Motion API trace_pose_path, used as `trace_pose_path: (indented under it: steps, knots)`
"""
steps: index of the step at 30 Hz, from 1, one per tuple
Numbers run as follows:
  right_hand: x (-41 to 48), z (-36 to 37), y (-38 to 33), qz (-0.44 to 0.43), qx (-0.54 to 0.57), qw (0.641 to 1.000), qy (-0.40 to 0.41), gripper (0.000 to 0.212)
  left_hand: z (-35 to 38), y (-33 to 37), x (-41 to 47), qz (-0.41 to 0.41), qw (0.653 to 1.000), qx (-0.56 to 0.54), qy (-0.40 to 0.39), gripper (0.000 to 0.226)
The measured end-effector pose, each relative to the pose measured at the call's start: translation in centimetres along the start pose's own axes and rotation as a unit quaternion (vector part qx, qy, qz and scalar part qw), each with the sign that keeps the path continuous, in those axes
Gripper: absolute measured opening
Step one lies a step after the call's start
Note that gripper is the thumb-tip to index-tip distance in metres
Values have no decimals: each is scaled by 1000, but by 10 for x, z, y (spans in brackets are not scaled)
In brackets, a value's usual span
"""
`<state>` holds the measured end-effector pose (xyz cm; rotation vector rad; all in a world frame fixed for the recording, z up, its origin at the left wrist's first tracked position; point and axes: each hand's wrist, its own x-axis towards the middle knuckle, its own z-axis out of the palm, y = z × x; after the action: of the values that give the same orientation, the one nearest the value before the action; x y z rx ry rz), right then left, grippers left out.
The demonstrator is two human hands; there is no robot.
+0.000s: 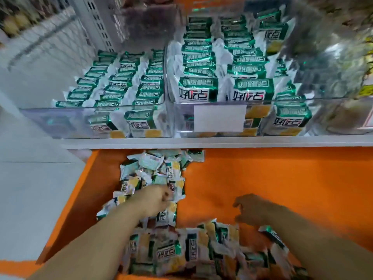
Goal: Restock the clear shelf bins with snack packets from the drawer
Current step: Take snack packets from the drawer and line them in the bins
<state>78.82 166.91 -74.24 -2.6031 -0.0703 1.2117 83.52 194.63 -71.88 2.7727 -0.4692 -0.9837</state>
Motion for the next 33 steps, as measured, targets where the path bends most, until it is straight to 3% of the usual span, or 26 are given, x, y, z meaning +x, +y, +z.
trace_pose_path:
  steps: [4, 8, 13, 19, 26, 29, 33]
  knots:
    - [11, 7, -26, -39, -5, 995, -96, 65, 25, 17, 15, 84, 988, 12, -128, 39]
    - [18, 16, -32, -51, 29, 990, -130, 71, 37, 34, 23, 126, 975, -3, -184, 41]
    - [33, 39, -28, -37, 55, 989, -135, 71, 52, 47, 26, 134, 963, -8, -233, 61]
    - [47, 51, -31, -37, -10, 995, -90, 60, 62, 52, 23, 116, 968, -8, -222, 69]
    - [41, 33, -27, -49, -10, 995, -82, 58, 52, 55, 23, 96, 963, -4, -250, 50]
    - [29, 15, -24, -46, 1, 998, -43, 59, 40, 58, 20, 87, 970, -21, -224, 48]
    - [3, -17, -22, -53, -36, 998, 25, 44, 11, 59, 14, 66, 981, -64, -169, 52]
